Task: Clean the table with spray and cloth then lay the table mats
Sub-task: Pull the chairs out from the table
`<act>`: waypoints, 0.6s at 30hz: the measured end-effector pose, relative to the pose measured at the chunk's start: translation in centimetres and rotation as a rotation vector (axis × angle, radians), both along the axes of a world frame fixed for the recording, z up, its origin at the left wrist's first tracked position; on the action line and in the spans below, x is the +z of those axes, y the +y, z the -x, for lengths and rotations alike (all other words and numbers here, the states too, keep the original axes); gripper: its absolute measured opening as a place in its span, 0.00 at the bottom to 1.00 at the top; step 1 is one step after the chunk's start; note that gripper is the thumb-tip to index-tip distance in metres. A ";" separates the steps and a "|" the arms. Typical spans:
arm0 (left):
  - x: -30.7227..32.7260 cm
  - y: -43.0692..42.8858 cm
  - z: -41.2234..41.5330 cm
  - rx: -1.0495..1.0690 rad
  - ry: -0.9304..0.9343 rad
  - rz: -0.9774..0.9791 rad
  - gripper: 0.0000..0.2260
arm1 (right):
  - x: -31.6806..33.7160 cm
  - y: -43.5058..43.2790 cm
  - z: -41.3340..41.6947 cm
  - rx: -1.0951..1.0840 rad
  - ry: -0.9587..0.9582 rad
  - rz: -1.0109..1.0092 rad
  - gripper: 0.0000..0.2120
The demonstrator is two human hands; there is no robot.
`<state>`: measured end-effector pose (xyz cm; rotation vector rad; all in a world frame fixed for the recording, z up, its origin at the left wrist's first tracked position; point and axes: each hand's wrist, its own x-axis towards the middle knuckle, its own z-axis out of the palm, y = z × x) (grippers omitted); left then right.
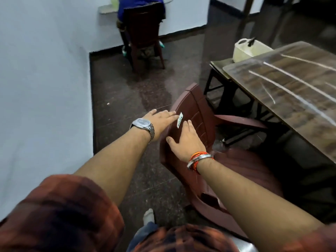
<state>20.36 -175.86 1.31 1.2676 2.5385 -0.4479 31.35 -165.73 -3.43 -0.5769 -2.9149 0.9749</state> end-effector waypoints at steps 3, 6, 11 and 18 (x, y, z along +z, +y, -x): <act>-0.8 0.6 3.2 -0.156 -0.030 0.000 0.42 | 0.2 -1.6 1.9 -0.158 -0.066 0.039 0.44; -1.8 1.6 5.4 -0.300 -0.030 -0.008 0.41 | 0.4 -2.6 3.5 -0.260 -0.092 0.053 0.45; -3.3 3.6 8.3 -0.446 -0.065 -0.019 0.38 | -0.2 -3.6 6.0 -0.335 -0.147 0.041 0.48; -5.3 5.1 11.1 -0.593 -0.041 -0.008 0.32 | -1.9 -4.4 8.2 -0.404 -0.213 0.053 0.43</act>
